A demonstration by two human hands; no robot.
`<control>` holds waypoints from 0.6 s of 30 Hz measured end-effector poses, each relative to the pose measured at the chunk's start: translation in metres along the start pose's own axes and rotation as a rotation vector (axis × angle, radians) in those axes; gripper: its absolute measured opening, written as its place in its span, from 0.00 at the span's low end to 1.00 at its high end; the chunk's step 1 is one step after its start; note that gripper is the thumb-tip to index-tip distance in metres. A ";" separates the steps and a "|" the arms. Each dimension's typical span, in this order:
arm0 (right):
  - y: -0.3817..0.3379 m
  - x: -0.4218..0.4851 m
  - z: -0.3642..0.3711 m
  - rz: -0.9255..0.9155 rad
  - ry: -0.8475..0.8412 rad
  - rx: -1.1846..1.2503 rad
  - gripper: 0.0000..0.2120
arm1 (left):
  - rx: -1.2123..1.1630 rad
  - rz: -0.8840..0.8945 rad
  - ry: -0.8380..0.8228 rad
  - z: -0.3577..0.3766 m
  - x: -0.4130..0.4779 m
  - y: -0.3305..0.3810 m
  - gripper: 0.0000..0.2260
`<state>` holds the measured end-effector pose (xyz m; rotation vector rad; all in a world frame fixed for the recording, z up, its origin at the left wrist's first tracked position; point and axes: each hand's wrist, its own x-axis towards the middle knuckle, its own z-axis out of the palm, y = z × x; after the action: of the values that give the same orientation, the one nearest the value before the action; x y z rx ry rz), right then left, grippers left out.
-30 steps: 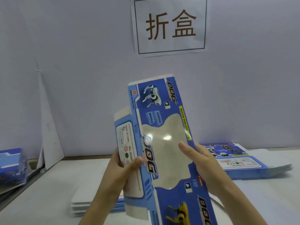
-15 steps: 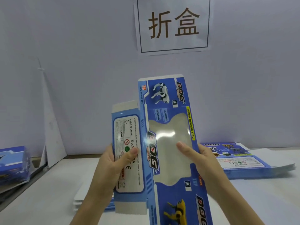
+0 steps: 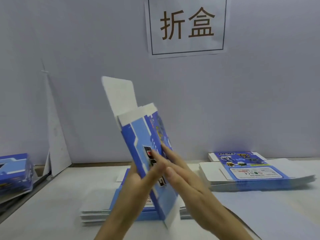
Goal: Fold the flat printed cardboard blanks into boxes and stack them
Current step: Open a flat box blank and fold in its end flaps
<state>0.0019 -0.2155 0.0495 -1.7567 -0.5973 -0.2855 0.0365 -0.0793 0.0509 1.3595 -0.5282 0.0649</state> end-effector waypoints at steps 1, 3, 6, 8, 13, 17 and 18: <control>-0.001 0.000 -0.003 -0.012 0.005 -0.030 0.21 | 0.002 0.029 0.085 -0.004 0.002 0.002 0.29; -0.004 0.002 -0.011 -0.061 0.159 -0.107 0.24 | 0.013 0.061 0.193 -0.017 0.008 0.005 0.18; 0.000 0.005 -0.033 -0.080 0.422 -0.077 0.35 | -0.116 -0.006 0.118 -0.034 0.010 0.006 0.12; -0.003 0.003 -0.047 -0.011 0.408 0.135 0.38 | -0.151 -0.023 0.067 -0.034 0.009 0.006 0.10; -0.008 0.000 -0.053 -0.072 0.241 0.089 0.18 | -0.030 0.052 0.038 -0.020 0.012 0.009 0.34; -0.008 0.003 -0.046 -0.137 0.215 0.100 0.15 | 0.101 0.130 0.002 -0.016 0.004 0.013 0.34; -0.009 0.004 -0.047 -0.109 0.229 0.143 0.15 | 0.153 0.178 0.002 -0.019 0.003 0.013 0.33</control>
<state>0.0059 -0.2583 0.0717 -1.5310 -0.5343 -0.5009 0.0409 -0.0596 0.0621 1.4576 -0.6525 0.2568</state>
